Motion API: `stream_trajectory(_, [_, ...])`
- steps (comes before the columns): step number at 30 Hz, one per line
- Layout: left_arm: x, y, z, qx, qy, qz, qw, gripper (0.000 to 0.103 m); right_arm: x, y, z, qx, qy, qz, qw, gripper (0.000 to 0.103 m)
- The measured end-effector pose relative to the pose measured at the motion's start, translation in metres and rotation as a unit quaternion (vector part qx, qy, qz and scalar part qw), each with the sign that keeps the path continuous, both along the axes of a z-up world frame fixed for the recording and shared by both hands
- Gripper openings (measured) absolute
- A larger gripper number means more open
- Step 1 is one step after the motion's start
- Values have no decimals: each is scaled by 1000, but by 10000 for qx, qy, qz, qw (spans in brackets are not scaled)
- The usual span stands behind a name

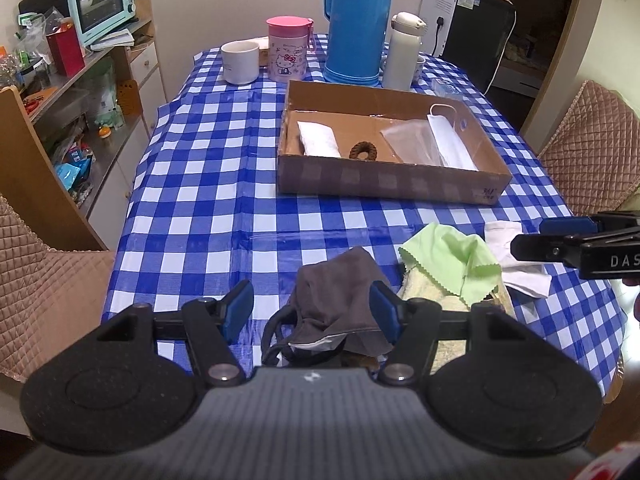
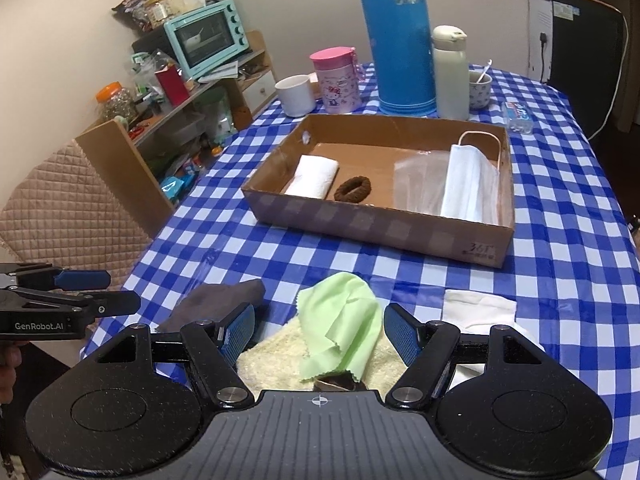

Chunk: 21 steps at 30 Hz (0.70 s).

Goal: Organize soft objects
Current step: 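Approach the dark grey cloth with the left gripper and the green cloth with the right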

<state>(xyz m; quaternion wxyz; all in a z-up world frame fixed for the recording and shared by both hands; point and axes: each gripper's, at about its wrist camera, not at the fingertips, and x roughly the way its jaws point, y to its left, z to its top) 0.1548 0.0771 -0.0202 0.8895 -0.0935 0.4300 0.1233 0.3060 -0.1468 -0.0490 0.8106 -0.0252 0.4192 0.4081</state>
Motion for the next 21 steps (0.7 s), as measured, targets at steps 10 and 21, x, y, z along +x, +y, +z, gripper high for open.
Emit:
stream_trajectory(10, [2, 1, 1, 25, -4, 18, 10000, 62, 5, 8, -7, -57, 29, 94, 9999, 72])
stream_trajectory(21, [13, 2, -1, 11, 18, -7, 10000, 62, 12, 17, -11, -84, 29, 139, 9999, 72])
